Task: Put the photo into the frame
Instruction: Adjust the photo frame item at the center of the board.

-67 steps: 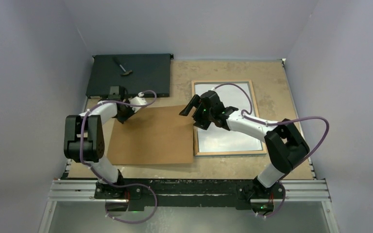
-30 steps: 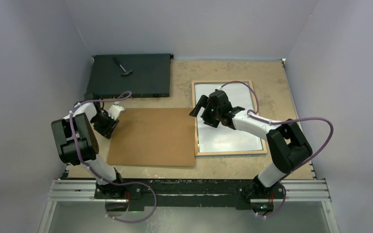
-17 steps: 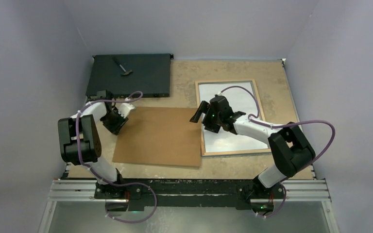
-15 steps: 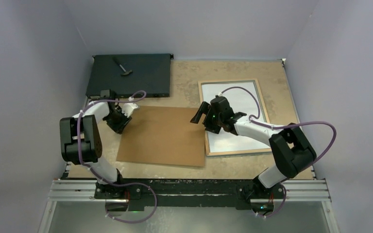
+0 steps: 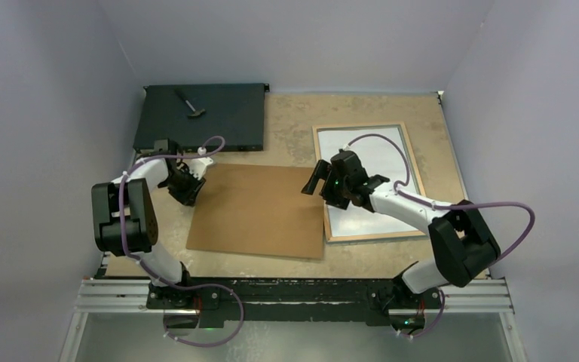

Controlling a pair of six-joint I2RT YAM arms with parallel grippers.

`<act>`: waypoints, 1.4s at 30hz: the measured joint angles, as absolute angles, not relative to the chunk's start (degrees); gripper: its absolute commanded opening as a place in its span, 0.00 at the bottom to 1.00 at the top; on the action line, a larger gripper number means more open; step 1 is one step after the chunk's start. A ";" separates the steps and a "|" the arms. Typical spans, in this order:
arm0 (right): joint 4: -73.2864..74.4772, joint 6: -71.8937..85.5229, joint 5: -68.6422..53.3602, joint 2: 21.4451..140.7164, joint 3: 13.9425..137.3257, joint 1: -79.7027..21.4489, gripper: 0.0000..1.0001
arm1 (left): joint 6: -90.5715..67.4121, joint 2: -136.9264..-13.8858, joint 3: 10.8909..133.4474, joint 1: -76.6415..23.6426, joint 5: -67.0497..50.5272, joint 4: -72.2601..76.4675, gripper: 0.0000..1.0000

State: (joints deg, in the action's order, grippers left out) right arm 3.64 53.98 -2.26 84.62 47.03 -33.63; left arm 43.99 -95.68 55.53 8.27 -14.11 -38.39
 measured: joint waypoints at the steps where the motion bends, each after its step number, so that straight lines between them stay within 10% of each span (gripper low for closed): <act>1: 4.34 53.23 -1.78 84.36 47.35 -33.34 0.95 | 43.99 -95.77 55.64 8.60 -14.57 -38.46 0.28; 42: -2.55 43.86 -2.66 98.04 57.32 -28.99 0.88 | 43.46 -96.82 56.64 9.58 -16.21 -39.00 0.24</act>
State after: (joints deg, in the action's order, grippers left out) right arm -2.55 43.86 -2.66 98.04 57.32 -28.99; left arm 43.46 -96.82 56.64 9.58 -16.21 -39.00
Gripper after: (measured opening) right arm 0.885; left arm 0.245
